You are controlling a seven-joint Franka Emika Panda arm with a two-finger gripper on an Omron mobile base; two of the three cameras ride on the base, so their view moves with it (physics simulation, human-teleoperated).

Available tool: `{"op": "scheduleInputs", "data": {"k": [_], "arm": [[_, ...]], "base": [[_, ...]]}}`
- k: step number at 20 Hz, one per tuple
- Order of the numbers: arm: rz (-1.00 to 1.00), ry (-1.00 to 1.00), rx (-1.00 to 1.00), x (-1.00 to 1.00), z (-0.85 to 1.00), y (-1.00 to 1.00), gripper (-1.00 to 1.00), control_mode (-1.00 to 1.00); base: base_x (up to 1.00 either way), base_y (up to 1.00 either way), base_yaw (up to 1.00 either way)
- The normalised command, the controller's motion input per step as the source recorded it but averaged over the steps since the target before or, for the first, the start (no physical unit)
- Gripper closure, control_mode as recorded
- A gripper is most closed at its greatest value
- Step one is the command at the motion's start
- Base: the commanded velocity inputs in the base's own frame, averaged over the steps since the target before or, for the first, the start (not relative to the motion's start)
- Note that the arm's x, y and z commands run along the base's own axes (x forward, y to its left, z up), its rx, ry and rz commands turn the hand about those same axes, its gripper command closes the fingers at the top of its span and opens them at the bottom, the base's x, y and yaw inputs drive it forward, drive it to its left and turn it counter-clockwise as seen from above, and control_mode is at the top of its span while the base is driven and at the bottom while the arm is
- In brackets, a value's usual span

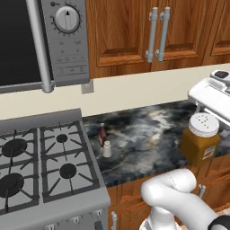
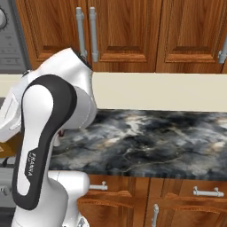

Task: Collect the turmeric, ketchup, and shaker from the cabinet and place them next to the stove.

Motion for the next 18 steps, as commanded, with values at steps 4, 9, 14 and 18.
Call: {"op": "scheduleInputs", "data": {"k": [4, 9, 14, 18], "arm": [[0.00, -0.08, 0.00, 0.36, -0.34, -0.02, 1.00, -1.00], [0.00, -0.07, 0.00, 0.43, -0.36, -0.01, 1.00, -1.00], [0.00, -0.08, 0.00, 0.45, -0.33, -0.06, 1.00, -1.00], [0.01, -0.05, 0.04, 0.50, -0.25, -0.10, 1.00, -1.00]], "base": [[0.00, 0.00, 0.00], [0.00, 0.00, 0.00], [0.00, 0.00, 0.00], [0.00, 0.00, 0.00]]}}
